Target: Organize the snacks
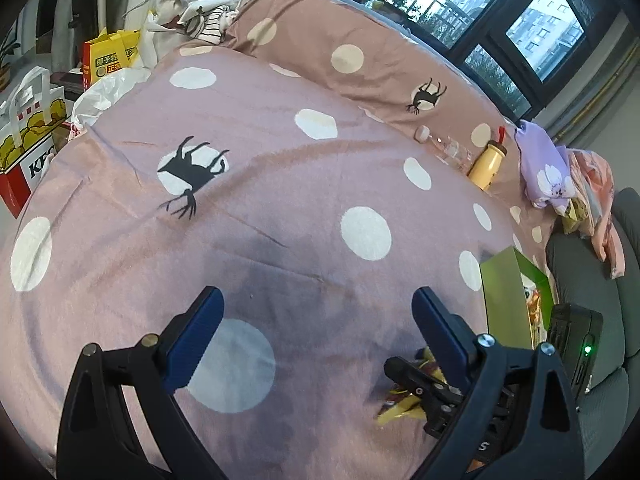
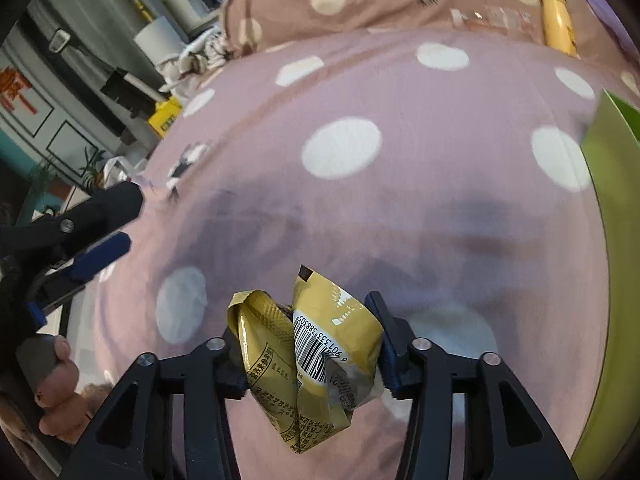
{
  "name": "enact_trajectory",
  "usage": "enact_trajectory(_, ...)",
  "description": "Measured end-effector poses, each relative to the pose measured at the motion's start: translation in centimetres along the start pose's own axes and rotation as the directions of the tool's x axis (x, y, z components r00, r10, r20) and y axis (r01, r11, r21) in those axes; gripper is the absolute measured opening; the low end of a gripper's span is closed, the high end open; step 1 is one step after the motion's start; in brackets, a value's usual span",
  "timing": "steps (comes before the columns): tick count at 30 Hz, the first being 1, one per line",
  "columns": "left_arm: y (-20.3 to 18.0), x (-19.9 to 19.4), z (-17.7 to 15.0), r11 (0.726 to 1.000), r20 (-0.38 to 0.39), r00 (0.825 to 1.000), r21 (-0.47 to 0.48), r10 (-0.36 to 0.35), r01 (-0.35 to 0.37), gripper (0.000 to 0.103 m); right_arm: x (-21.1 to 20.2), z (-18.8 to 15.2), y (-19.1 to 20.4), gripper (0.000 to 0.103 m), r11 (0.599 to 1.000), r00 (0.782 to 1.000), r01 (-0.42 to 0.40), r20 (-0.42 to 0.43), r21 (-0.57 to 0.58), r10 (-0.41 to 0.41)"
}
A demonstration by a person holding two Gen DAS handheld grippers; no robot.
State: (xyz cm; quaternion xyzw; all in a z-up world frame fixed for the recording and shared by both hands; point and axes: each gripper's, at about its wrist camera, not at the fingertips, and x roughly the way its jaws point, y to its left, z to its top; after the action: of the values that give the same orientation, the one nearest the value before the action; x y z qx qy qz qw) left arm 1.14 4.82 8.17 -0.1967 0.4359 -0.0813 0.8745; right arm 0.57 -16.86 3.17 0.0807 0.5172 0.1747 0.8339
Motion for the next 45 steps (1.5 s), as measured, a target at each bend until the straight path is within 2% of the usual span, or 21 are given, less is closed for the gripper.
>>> enact_trajectory(3, -0.8, 0.1, -0.5, 0.999, 0.001, 1.000, 0.038, 0.022, -0.022, 0.095, -1.6, -0.7, -1.0, 0.068, 0.999, 0.998, -0.048, 0.029, 0.019, 0.047)
enact_trajectory(5, -1.6, 0.0, -1.0, 0.997, 0.007, 1.000, 0.074, 0.028, -0.029, 0.095, -2.6, -0.9, -1.3, 0.074, 0.999, 0.998, -0.050, 0.048, 0.019, 0.049)
enact_trajectory(10, -3.5, 0.2, -2.7, 0.988, -0.005, 1.000, 0.151, 0.031, -0.030, 0.095, -5.9, -1.1, -2.4, 0.075, 0.998, 0.989, -0.051, 0.142, 0.027, 0.047)
enact_trajectory(12, -4.3, 0.4, -3.3, 0.985, -0.018, 1.000, 0.173, 0.020, -0.017, 0.095, -7.0, -1.0, -3.2, 0.075, 0.995, 0.981, -0.076, 0.181, 0.066, 0.063)
enact_trajectory(15, -5.3, 1.0, -4.0, 0.984, -0.039, 0.999, 0.180, 0.013, -0.006, 0.094, -7.4, -0.9, -3.8, 0.075, 0.990, 0.976, -0.110, 0.197, 0.091, 0.090)
enact_trajectory(17, -5.8, 1.6, -4.2, 0.984, -0.062, 0.998, 0.174, -0.023, 0.034, 0.094, -7.7, -0.9, -4.2, 0.075, 0.983, 0.971, -0.149, 0.207, 0.109, 0.124)
enact_trajectory(20, -6.5, 2.0, -4.8, 0.982, -0.094, 0.993, 0.168, -0.075, 0.090, 0.094, -7.5, -1.0, -5.0, 0.075, 0.970, 0.966, -0.196, 0.197, 0.145, 0.166)
enact_trajectory(28, -8.1, 2.6, -6.4, 0.969, -0.141, 0.986, 0.217, -0.092, 0.121, 0.091, -6.6, -1.1, -5.6, 0.075, 0.954, 0.962, -0.244, 0.167, 0.174, 0.216)
enact_trajectory(32, -8.5, 3.5, -7.2, 0.964, -0.182, 0.980, 0.238, -0.078, 0.121, 0.089, -5.2, -1.1, -5.5, 0.075, 0.941, 0.956, -0.281, 0.143, 0.189, 0.256)
enact_trajectory(40, -7.7, 4.7, -7.9, 0.970, -0.212, 0.976, 0.225, -0.042, 0.091, 0.073, -2.5, -1.1, -4.8, 0.074, 0.941, 0.959, -0.284, 0.076, 0.184, 0.274)
enact_trajectory(43, -7.5, 5.0, -7.9, 0.973, -0.221, 0.974, 0.211, -0.045, 0.093, 0.069, -1.7, -1.2, -4.6, 0.070, 0.939, 0.956, -0.292, 0.060, 0.183, 0.286)
enact_trajectory(45, -7.5, 5.3, -8.0, 0.973, -0.230, 0.972, 0.209, -0.044, 0.094, 0.063, -1.2, -1.3, -4.5, 0.069, 0.940, 0.958, -0.287, 0.043, 0.182, 0.284)
